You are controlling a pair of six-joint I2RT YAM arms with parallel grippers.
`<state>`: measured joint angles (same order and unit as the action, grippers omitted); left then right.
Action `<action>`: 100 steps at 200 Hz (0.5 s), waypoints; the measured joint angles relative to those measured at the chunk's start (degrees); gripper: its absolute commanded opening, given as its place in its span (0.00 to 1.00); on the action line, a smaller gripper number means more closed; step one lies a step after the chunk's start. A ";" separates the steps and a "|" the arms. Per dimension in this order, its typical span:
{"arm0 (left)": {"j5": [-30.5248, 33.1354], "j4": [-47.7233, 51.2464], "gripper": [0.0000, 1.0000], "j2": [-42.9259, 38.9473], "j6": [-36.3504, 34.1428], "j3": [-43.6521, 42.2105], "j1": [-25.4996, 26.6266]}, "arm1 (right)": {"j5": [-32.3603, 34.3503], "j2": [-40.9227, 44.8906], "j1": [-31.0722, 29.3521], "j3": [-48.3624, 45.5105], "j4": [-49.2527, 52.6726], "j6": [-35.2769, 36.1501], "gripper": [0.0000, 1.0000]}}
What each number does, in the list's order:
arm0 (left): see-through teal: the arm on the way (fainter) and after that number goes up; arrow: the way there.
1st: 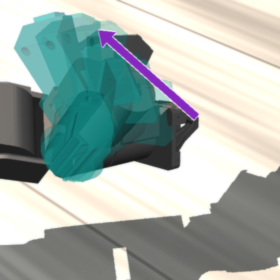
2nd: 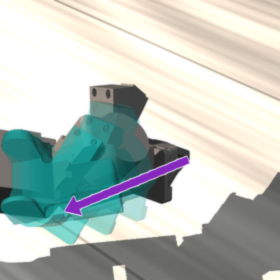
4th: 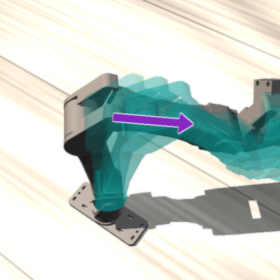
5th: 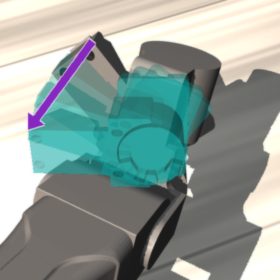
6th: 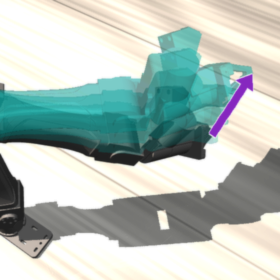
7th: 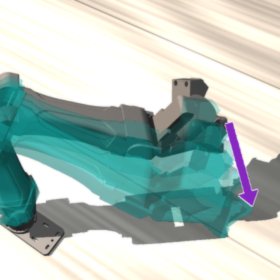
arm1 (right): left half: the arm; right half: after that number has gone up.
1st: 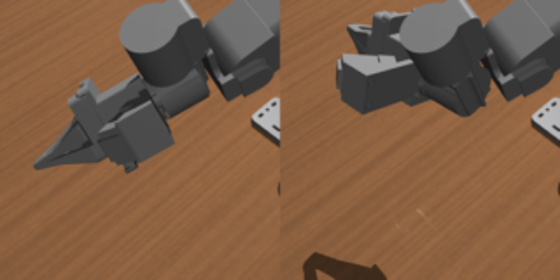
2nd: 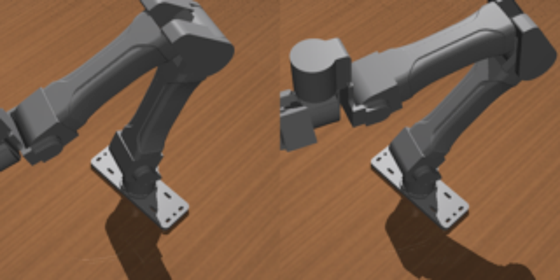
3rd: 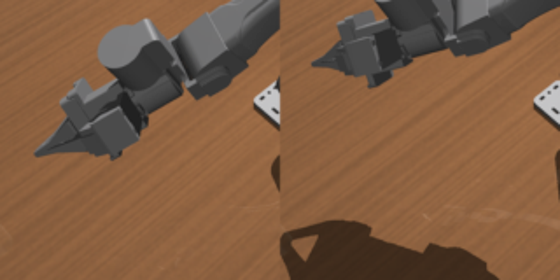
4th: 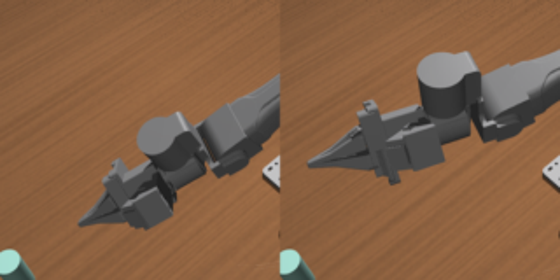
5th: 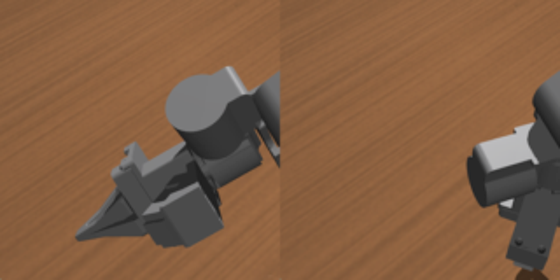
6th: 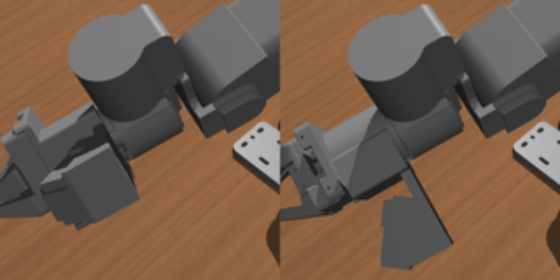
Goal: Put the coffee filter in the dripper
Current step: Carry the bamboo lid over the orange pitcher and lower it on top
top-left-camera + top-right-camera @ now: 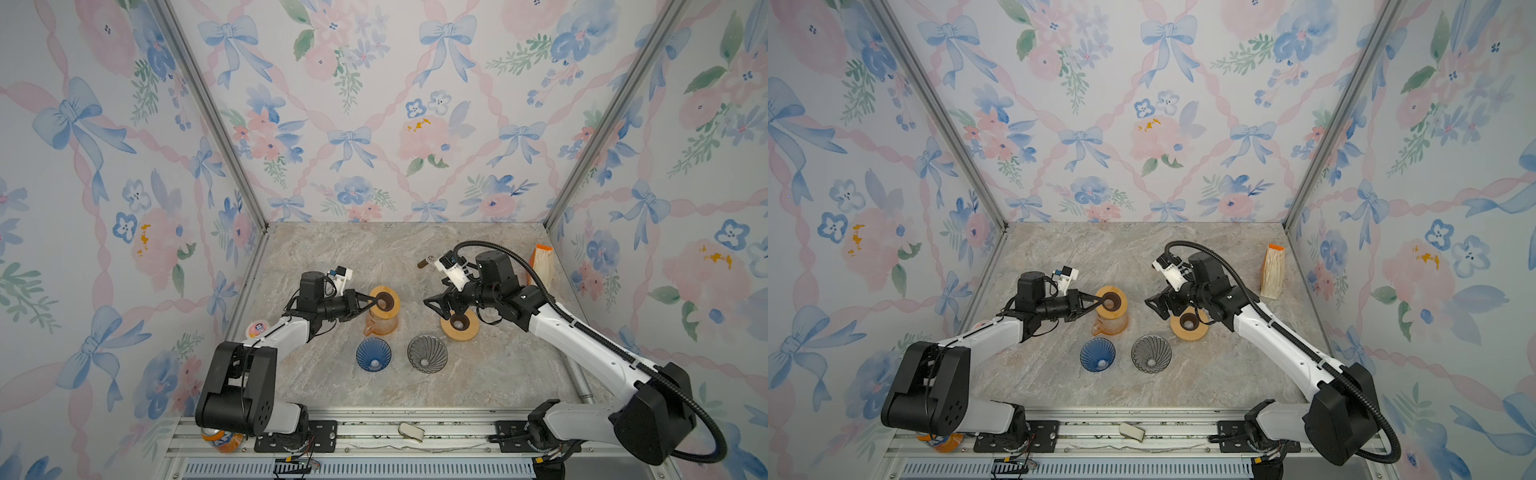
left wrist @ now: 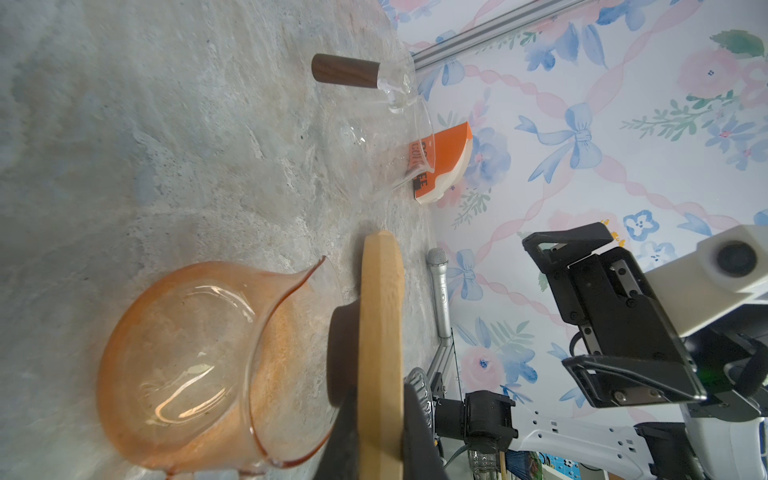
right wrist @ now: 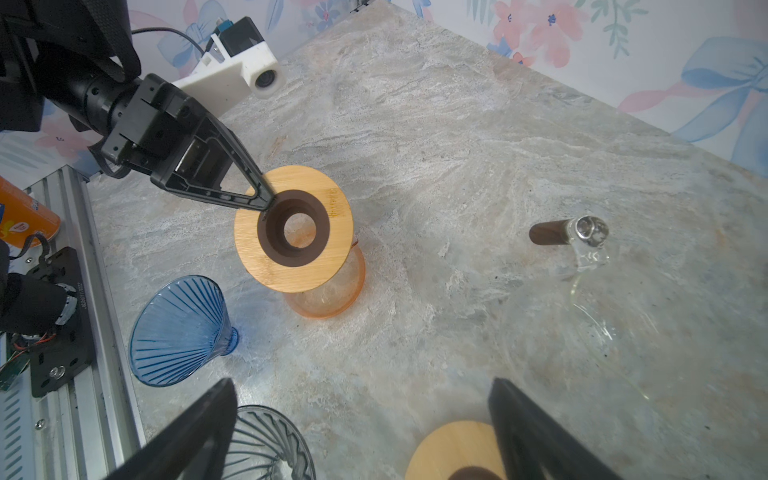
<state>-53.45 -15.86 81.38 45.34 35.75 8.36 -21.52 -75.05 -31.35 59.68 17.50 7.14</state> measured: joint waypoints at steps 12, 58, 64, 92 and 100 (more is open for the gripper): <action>0.00 -0.17 0.03 0.17 0.00 -0.02 -0.20 | 0.20 0.00 -0.15 0.00 0.02 0.02 0.96; -0.31 -1.68 0.04 2.40 0.22 -0.39 -0.50 | 0.74 -0.26 -0.46 0.00 0.61 0.22 0.96; -0.44 -1.90 0.05 2.54 0.22 -0.42 -0.50 | 0.76 -0.26 -0.48 0.00 0.70 0.22 0.97; -0.63 -2.82 0.08 2.93 0.39 -0.61 -0.50 | 0.79 -0.26 -0.63 0.00 0.92 0.22 0.96; -0.70 -3.06 0.09 3.08 0.42 -0.70 -0.52 | 0.79 -0.26 -0.63 0.00 0.96 0.22 0.97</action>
<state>-54.15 -18.92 84.47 45.76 35.05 7.84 -20.73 -75.31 -31.99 59.68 18.46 7.35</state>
